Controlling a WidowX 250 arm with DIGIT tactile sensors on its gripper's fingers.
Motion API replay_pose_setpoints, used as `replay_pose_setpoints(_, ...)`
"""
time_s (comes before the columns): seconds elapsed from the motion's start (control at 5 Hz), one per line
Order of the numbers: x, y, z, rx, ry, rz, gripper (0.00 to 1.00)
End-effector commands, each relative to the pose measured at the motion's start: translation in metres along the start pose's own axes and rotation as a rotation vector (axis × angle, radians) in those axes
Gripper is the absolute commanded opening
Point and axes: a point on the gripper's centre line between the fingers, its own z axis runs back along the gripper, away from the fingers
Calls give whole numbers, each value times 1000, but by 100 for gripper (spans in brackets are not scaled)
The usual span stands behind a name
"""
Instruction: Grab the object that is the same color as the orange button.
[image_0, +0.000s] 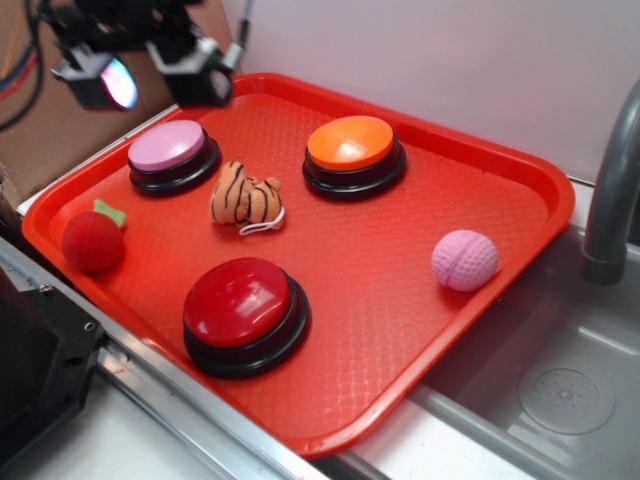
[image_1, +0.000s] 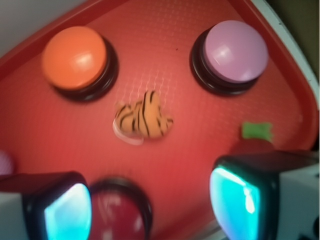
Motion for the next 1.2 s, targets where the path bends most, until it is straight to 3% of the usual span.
replay_pose_setpoints(0.0, 34, -4, -68, -41, -22, 44, 100)
replay_pose_setpoints(0.4, 40, -3, -102, -11, 50, 15, 100)
replay_pose_setpoints(0.6, 41, -4, -104, -12, 43, 11, 13)
replay_pose_setpoints(0.8, 42, -4, -98, -31, 55, -1, 0)
replay_pose_setpoints(1.0, 43, -5, -85, -24, 54, -36, 0)
